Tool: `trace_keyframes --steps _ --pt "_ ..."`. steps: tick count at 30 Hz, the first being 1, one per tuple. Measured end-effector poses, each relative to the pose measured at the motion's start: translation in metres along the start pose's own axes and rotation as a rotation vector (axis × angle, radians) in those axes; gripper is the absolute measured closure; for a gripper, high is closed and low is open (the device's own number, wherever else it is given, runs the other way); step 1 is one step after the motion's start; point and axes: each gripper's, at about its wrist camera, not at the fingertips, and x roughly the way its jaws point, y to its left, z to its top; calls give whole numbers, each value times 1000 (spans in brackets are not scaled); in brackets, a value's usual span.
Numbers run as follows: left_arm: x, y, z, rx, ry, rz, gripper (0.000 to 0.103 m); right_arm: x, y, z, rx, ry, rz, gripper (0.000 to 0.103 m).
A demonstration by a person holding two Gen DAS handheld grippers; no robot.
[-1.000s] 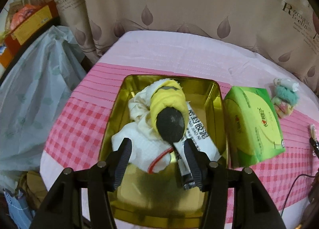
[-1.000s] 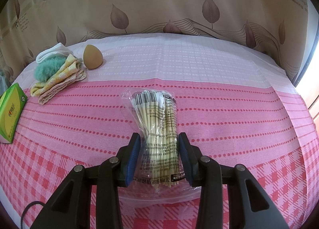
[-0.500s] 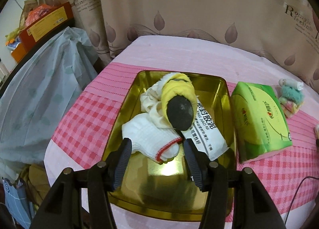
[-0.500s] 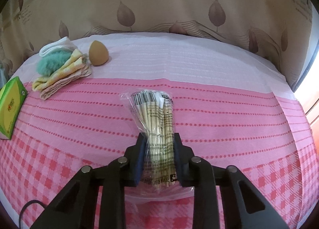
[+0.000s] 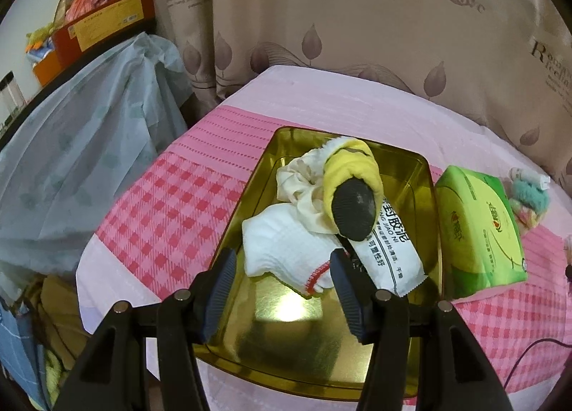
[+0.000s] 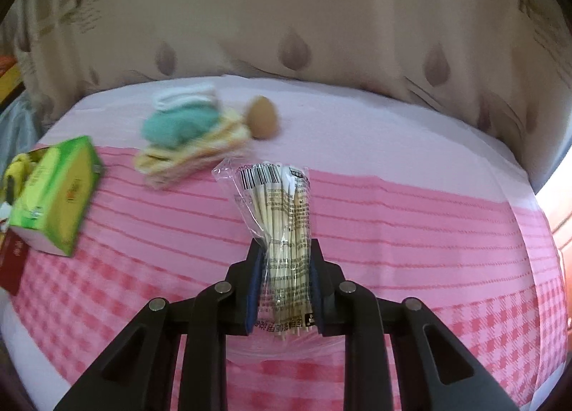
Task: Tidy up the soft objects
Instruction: 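Carry the swab bag with the right gripper into the gold tin and release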
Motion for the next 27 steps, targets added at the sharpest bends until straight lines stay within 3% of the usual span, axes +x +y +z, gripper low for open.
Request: trace_keyframes --steps 18,27 --pt "-10 32 8 -108 -30 39 47 -39 163 43 -219 -61 279 82" --pt "-13 58 12 -184 -33 67 47 -41 265 37 -352 -27 461 82"
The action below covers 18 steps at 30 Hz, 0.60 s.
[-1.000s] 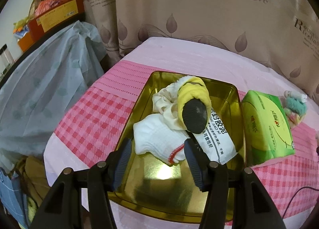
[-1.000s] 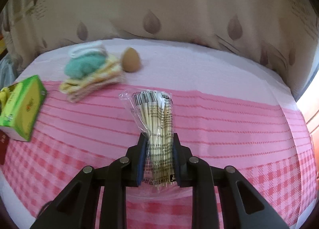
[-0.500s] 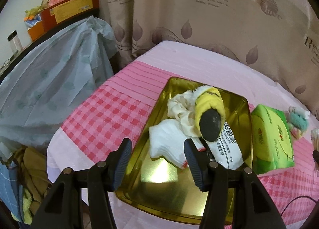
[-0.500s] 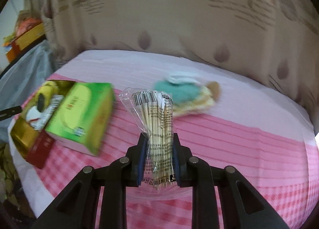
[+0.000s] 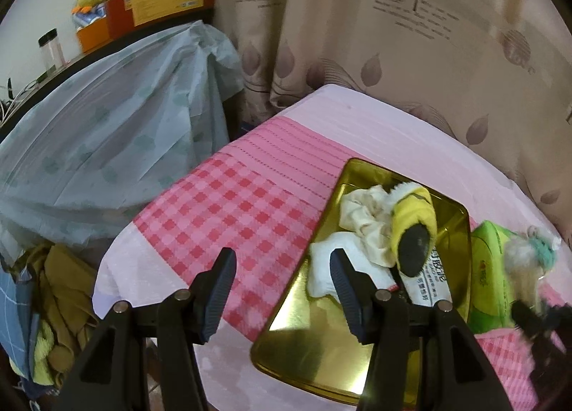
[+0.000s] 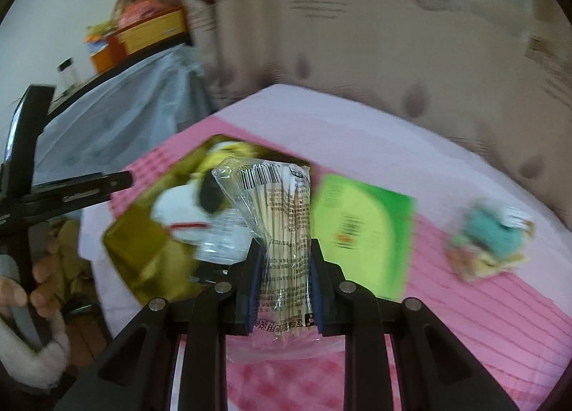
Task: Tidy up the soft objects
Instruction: 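Carry the swab bag with the right gripper into the gold tin and release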
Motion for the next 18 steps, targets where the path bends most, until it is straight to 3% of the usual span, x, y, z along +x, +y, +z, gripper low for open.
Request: trace_keyframes --steps 9,18 --pt "1 25 5 -79 -7 33 47 48 63 12 -78 64 108 82" --pt "6 30 5 -98 9 31 47 85 88 6 -100 130 149 81"
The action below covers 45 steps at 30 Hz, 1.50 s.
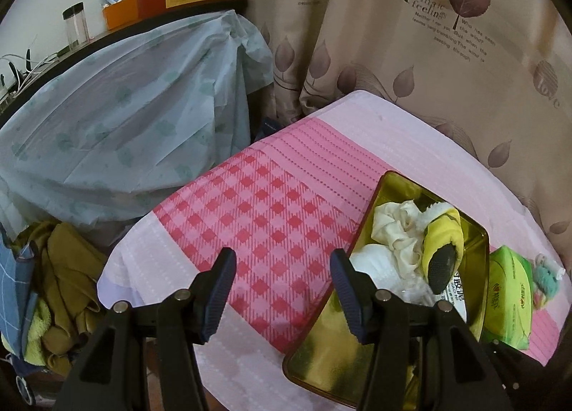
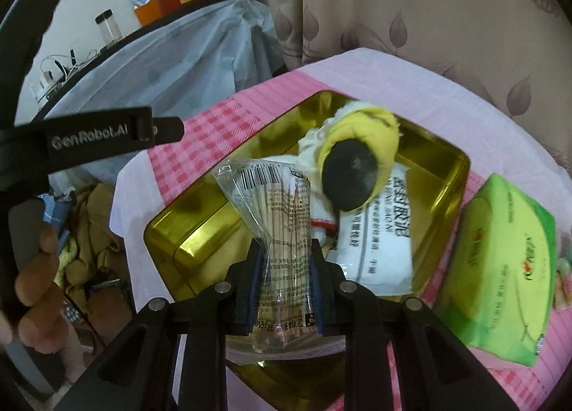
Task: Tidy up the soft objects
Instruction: 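Carry the swab bag with the right gripper into the gold tin and release, then grasp the white rolled hotel cloth with the right gripper and lift it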
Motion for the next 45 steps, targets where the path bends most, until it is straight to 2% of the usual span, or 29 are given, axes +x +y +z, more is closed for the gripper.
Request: trace_keyframes --steps 4,11,16,19,24,30,33,36,42,45 --pt "2 -1 -1 3 6 -2 47 6 2 0 -5 8 4 78" --pt "3 -2 -2 6 8 0 47 -21 -5 -4 -8 -43 3 53" --pt "5 -5 -5 17 10 2 47 -58 -27 -10 28 -106 -17 52" --pt "5 -7 -6 26 10 5 47 -83 -52 -14 64 -150 -69 52" --pt "5 -11 -6 42 7 4 47 -117 -117 -17 144 -199 -201 52" --pt "6 -17 -8 67 4 2 47 -133 -202 -17 239 -205 -372 52" --pt "6 -20 -9 79 4 1 47 -131 -237 -16 269 -188 -430 52" --pt "7 -24 -10 96 5 1 47 -123 -265 -14 286 -166 -454 52" --pt "12 -29 -12 119 17 -1 47 -92 -293 -1 281 -95 -490 52" --pt "15 -29 -13 122 23 -5 47 -77 -306 -8 300 -48 -502 52"
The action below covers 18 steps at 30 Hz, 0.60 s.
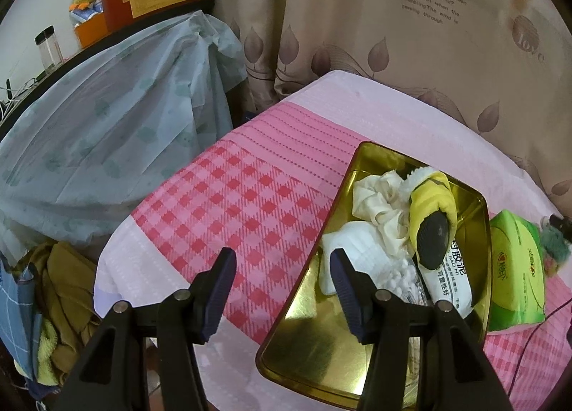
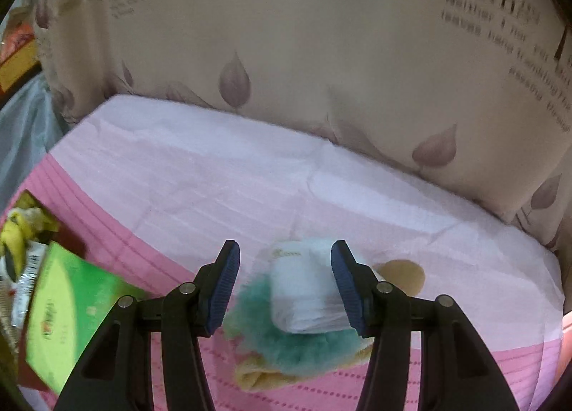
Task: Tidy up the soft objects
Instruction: 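Grasp the white rolled hotel cloth with the right gripper and lift it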
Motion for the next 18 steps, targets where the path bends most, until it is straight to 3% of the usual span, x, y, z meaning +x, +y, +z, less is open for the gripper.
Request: trace_keyframes --steps 3,5,13,18 --pt "3 0 -1 3 11 -2 47 7 -9 -13 17 23 -15 53" --pt "6 -1 -1 7 19 2 47 2 -15 -22 35 9 -8 63" --pt "4 -5 -4 22 12 10 47 -24 -32 -54 77 -36 3 78" --pt "2 -10 -5 40 2 21 47 -44 -38 -79 90 -59 10 82"
